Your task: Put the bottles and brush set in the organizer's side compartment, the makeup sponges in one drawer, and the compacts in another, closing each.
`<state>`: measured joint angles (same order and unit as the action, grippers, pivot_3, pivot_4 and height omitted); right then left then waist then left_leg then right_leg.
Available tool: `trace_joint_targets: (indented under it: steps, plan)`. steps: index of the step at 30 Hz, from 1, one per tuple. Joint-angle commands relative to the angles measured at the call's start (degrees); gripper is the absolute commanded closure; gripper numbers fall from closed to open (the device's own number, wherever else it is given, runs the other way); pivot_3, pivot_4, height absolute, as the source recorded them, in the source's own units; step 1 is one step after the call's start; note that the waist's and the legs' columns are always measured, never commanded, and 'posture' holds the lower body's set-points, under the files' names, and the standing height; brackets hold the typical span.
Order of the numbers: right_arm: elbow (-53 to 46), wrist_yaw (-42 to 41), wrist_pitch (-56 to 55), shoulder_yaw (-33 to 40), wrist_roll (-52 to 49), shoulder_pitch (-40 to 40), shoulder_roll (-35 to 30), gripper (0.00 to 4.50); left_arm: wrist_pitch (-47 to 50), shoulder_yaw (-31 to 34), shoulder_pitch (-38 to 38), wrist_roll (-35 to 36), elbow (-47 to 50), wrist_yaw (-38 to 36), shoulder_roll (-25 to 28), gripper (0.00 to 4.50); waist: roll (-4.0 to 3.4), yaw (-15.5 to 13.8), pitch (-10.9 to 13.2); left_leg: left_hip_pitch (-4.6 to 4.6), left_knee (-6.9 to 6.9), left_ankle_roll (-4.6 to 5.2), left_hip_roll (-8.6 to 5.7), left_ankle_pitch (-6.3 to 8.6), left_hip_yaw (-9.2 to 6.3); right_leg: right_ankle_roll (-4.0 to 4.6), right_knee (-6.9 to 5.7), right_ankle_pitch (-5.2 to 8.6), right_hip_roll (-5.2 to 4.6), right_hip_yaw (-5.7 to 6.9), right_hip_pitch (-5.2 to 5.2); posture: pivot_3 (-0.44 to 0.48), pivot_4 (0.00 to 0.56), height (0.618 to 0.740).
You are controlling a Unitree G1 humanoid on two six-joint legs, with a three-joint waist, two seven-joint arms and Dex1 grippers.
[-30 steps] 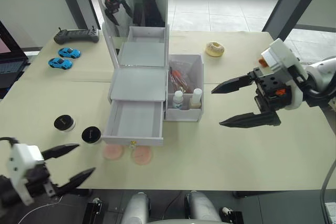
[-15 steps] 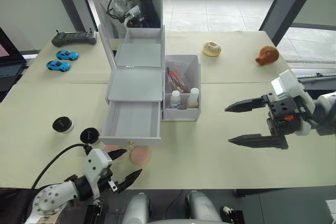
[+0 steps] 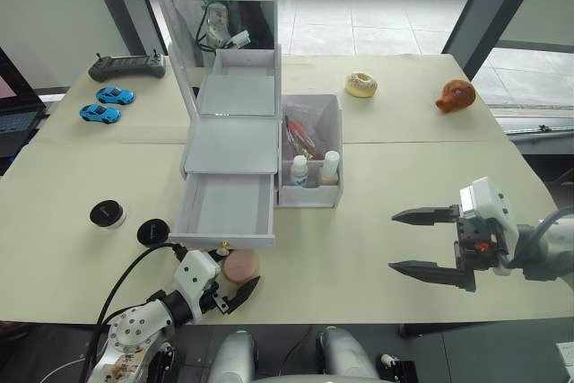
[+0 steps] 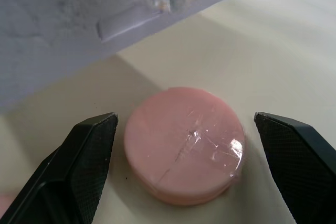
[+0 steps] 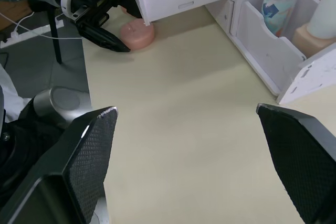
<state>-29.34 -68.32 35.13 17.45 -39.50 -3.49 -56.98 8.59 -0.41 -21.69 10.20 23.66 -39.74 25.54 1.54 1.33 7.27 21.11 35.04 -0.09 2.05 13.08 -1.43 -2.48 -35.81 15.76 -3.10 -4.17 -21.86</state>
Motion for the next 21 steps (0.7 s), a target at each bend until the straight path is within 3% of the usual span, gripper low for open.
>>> trace_joint_targets:
  steps: [1, 4, 7, 9, 15, 21]
  plan:
    - [-1.55, 0.68, -2.77, 2.17, 0.10, -0.04, 0.82, 0.00, -0.20, -0.39, 0.61, -0.66, 1.72, 0.68, 1.10, 0.02, 0.00, 0.03, 0.00, 0.00, 0.01, 0.00, 0.00, 0.00, 0.00, 0.00, 0.01, 0.00, 0.00, 0.00, 0.00, 0.000, 0.150, 0.740]
    - [-1.38, 1.15, -2.95, 1.77, 0.49, -0.21, 0.69, 0.00, 0.42, -0.54, 0.22, -0.58, 3.38, 0.71, 1.89, 0.20, -0.01, -0.02, -0.01, -0.01, 0.02, 0.00, -0.02, 0.00, -0.01, 0.00, 0.00, 0.00, -0.01, -0.01, 0.01, 0.000, 0.150, 0.740]
    - [-0.04, 1.43, -3.09, 0.52, 1.60, -0.22, 0.47, 0.00, 1.75, -0.41, -0.50, 0.47, 5.22, 0.04, 2.92, 0.82, 0.00, -0.09, -0.01, -0.01, 0.01, 0.00, -0.01, 0.00, -0.02, 0.00, 0.01, 0.00, -0.01, 0.00, 0.00, 0.000, 0.150, 0.740]
    - [0.80, 1.05, -4.39, -0.60, 3.05, -0.10, 0.56, 0.00, 3.26, 0.29, -0.61, 2.02, 6.50, -1.33, 4.33, 1.49, 0.00, -0.11, -0.01, -0.01, 0.01, 0.00, -0.02, 0.00, -0.02, 0.00, 0.01, 0.00, -0.02, 0.00, 0.02, 0.000, 0.150, 0.740]
    - [1.25, -0.48, -4.32, -3.40, 1.92, 3.26, 0.60, 0.00, 5.64, 3.18, -2.83, 6.29, 9.91, -4.64, 8.72, 1.55, 0.00, 0.13, -0.01, -0.02, 0.01, 0.00, 0.00, 0.00, -0.01, 0.00, 0.00, 0.01, -0.01, 0.00, -0.01, 0.000, 0.150, 0.740]
    - [-0.20, -3.11, -0.94, -7.68, -2.26, 9.59, -0.01, 0.00, 6.60, 12.99, -13.95, 18.90, 13.98, -13.63, 12.97, 1.55, 0.03, 0.75, 0.02, -0.03, -0.01, 0.00, 0.09, 0.00, -0.02, 0.03, -0.03, 0.02, 0.01, 0.05, -0.06, 0.000, 0.150, 0.740]
